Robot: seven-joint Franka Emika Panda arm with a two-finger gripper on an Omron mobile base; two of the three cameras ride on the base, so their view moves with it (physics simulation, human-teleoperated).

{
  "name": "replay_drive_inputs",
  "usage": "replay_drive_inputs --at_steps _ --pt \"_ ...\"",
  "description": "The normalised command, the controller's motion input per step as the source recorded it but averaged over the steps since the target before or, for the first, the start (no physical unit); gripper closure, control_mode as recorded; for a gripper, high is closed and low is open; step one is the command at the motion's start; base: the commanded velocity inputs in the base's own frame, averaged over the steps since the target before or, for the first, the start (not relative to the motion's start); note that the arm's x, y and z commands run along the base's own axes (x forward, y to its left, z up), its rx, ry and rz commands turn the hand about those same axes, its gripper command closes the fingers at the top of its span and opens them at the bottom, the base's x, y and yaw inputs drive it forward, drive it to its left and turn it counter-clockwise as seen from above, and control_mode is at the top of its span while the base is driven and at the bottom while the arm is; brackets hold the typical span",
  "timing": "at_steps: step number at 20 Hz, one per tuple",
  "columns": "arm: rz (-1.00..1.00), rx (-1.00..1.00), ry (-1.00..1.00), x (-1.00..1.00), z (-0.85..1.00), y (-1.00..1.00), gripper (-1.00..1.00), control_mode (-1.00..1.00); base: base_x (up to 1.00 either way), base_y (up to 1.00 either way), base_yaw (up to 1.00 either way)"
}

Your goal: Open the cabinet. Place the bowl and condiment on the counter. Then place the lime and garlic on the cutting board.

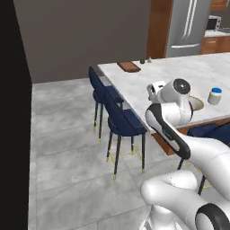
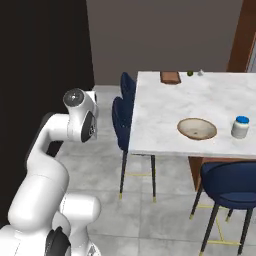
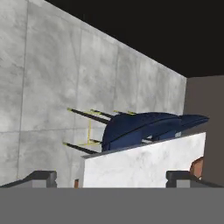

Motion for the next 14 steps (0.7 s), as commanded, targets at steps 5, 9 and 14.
replay_drive_inputs --at_steps 5,9,14 --pt "0.00 0.00 0.00 0.00 0.00 0.00 -1.00 1.00 0.62 1.00 0.00" --pt "0.00 0.00 0.00 0.00 0.00 0.00 -1.00 1.00 0.81 1.00 0.00" --pt "0.00 0.00 0.00 0.00 0.00 0.00 -1.00 1.00 1.00 1.00 0.00"
